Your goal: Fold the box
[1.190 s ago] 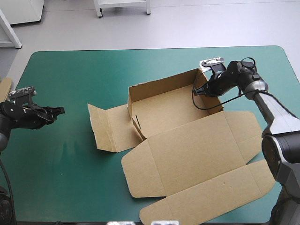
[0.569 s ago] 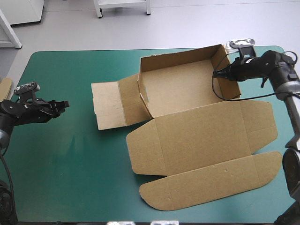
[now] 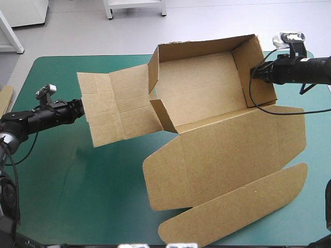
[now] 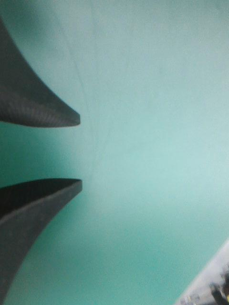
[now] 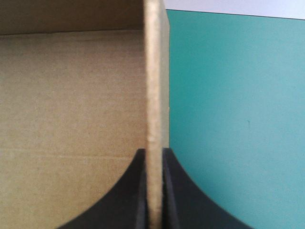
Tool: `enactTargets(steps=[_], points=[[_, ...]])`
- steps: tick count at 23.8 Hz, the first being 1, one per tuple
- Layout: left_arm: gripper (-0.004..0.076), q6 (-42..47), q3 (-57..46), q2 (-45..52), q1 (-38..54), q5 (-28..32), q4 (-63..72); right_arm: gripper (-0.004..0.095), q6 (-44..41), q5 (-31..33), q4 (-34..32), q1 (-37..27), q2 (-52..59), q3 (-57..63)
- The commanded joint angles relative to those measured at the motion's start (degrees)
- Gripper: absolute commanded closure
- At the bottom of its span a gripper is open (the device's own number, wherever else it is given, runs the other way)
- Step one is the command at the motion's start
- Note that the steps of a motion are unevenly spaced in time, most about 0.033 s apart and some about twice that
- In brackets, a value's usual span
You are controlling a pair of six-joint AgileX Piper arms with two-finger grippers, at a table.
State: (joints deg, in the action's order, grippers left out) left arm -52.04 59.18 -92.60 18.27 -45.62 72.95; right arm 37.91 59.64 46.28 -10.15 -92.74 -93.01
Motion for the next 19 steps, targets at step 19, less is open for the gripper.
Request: enactTargets(steps=[19], points=[[0.04, -15.9, 1.8, -2.8, -15.0, -28.8, 32.6, 0.0925, -3.1, -5.5, -2.8, 0.4, 2.2, -1.4]])
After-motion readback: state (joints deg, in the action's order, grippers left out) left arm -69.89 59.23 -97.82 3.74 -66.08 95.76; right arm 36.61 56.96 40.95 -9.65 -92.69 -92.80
